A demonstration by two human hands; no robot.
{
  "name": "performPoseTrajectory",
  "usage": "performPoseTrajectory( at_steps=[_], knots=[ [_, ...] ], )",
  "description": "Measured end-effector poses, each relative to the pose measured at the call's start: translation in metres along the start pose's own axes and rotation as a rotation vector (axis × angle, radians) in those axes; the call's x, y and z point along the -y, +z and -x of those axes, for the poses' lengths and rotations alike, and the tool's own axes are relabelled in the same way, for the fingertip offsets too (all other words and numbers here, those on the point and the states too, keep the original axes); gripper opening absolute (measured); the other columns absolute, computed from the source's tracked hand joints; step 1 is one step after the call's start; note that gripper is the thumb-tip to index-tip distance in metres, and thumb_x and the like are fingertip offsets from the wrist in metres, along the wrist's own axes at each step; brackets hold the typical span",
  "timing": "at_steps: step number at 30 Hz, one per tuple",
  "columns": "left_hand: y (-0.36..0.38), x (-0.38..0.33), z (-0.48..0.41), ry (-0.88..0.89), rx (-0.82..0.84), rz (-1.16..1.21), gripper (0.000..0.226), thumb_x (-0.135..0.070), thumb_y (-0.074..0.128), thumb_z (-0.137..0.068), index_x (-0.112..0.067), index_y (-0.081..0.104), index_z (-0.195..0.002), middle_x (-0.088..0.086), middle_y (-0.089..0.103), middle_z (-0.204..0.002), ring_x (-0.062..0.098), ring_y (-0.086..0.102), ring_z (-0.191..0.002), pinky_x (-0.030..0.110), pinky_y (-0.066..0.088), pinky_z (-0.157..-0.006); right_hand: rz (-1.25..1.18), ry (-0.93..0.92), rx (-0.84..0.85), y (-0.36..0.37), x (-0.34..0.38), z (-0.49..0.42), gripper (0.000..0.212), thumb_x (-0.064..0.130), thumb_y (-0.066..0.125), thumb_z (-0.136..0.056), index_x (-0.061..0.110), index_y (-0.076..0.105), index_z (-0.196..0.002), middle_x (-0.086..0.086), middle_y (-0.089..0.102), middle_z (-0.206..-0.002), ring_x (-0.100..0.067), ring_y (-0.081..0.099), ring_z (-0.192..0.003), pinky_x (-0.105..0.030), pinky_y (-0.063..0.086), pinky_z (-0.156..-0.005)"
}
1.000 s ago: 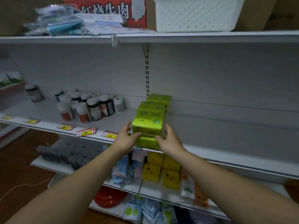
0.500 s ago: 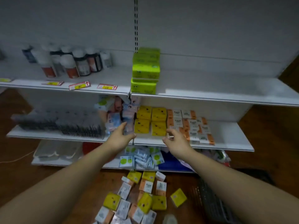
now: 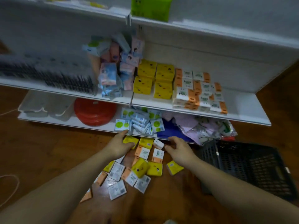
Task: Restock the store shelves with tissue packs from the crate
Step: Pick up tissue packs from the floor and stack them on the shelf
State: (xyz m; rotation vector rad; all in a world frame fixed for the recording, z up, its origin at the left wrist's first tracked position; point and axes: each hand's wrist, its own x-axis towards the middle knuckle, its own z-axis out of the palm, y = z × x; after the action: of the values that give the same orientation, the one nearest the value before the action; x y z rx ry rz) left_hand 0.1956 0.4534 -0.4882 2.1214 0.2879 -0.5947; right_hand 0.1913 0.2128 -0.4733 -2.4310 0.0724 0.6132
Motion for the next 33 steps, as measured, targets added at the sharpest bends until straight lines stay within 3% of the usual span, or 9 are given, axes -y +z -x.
performPoseTrajectory(
  at_steps=[6, 11, 15, 19, 22, 24, 27, 30, 33],
  knots=[
    [0.099, 0.093, -0.068, -0.065, 0.082, -0.055, 0.068, -0.027, 0.054, -0.094, -0.017, 0.016, -0.150, 0.006, 0.020, -0.156, 0.020, 0.051, -0.118, 0.028, 0.036, -0.086, -0.016, 0.005, 0.003, 0.083, -0.094, -0.071, 0.048, 0.030, 0.053, -0.094, 0.017, 0.041, -0.139, -0.009, 0.042, -0.139, -0.023, 0.046, -0.122, -0.028, 0.038, -0.094],
    [0.168, 0.189, -0.126, -0.189, 0.072, -0.045, 0.070, -0.027, 0.054, -0.093, -0.019, 0.015, -0.150, 0.010, 0.022, -0.155, 0.035, 0.046, -0.125, 0.029, 0.043, -0.077, -0.049, -0.029, 0.013, 0.161, -0.162, -0.130, 0.050, 0.029, 0.055, -0.094, 0.021, 0.040, -0.141, -0.005, 0.043, -0.140, -0.022, 0.045, -0.126, -0.024, 0.036, -0.090],
    [0.212, 0.250, -0.164, -0.255, 0.027, 0.019, 0.071, -0.027, 0.057, -0.092, -0.017, 0.017, -0.149, 0.008, 0.023, -0.155, 0.031, 0.038, -0.133, 0.035, 0.039, -0.095, -0.067, -0.071, 0.055, 0.219, -0.205, -0.172, 0.044, 0.027, 0.053, -0.096, 0.019, 0.042, -0.138, -0.002, 0.043, -0.137, -0.023, 0.047, -0.123, -0.030, 0.040, -0.091],
    [0.249, 0.295, -0.199, -0.313, 0.024, 0.109, 0.070, -0.028, 0.057, -0.092, -0.021, 0.016, -0.149, 0.009, 0.024, -0.154, 0.035, 0.039, -0.133, 0.041, 0.042, -0.096, -0.071, -0.086, 0.118, 0.275, -0.242, -0.212, 0.048, 0.033, 0.051, -0.096, 0.020, 0.038, -0.140, -0.006, 0.040, -0.142, -0.026, 0.049, -0.118, -0.039, 0.044, -0.096],
    [0.271, 0.314, -0.219, -0.344, 0.024, 0.202, 0.074, -0.025, 0.057, -0.092, -0.021, 0.011, -0.150, 0.008, 0.041, -0.142, 0.024, 0.057, -0.100, 0.029, 0.042, -0.071, -0.079, -0.098, 0.164, 0.310, -0.260, -0.237, 0.052, 0.033, 0.049, -0.097, 0.019, 0.033, -0.144, -0.004, 0.034, -0.149, -0.024, 0.041, -0.130, -0.031, 0.038, -0.097],
    [0.286, 0.319, -0.228, -0.369, 0.004, 0.289, 0.079, -0.023, 0.059, -0.091, -0.022, 0.007, -0.150, 0.011, 0.050, -0.130, 0.014, 0.050, -0.071, 0.025, 0.041, -0.060, -0.102, -0.088, 0.229, 0.330, -0.268, -0.246, 0.056, 0.032, 0.048, -0.098, 0.019, 0.025, -0.148, -0.001, 0.028, -0.154, -0.023, 0.037, -0.135, -0.033, 0.037, -0.101],
    [0.300, 0.322, -0.232, -0.417, 0.009, 0.424, 0.083, -0.022, 0.059, -0.090, -0.029, 0.001, -0.149, 0.008, 0.048, -0.117, 0.017, 0.048, -0.074, 0.033, 0.042, -0.066, -0.148, 0.011, 0.371, 0.353, -0.277, -0.249, 0.069, 0.027, 0.050, -0.098, 0.025, 0.009, -0.152, -0.004, 0.035, -0.151, -0.029, 0.052, -0.120, -0.041, 0.047, -0.092],
    [0.300, 0.311, -0.230, -0.400, -0.026, 0.496, 0.083, -0.018, 0.060, -0.090, -0.026, 0.002, -0.150, 0.012, 0.047, -0.133, 0.027, 0.055, -0.093, 0.036, 0.045, -0.069, -0.285, 0.062, 0.373, 0.360, -0.276, -0.244, 0.067, 0.024, 0.054, -0.095, 0.026, 0.016, -0.150, -0.005, 0.049, -0.138, -0.033, 0.057, -0.114, -0.047, 0.050, -0.093],
    [0.284, 0.287, -0.225, -0.225, -0.132, 0.469, 0.070, -0.005, 0.057, -0.090, -0.020, 0.016, -0.146, 0.010, 0.047, -0.136, 0.027, 0.059, -0.106, 0.043, 0.052, -0.082, -0.333, 0.025, 0.260, 0.348, -0.263, -0.238, 0.065, 0.028, 0.055, -0.095, 0.026, 0.019, -0.150, -0.002, 0.033, -0.151, -0.026, 0.050, -0.124, -0.039, 0.049, -0.093]
  ],
)
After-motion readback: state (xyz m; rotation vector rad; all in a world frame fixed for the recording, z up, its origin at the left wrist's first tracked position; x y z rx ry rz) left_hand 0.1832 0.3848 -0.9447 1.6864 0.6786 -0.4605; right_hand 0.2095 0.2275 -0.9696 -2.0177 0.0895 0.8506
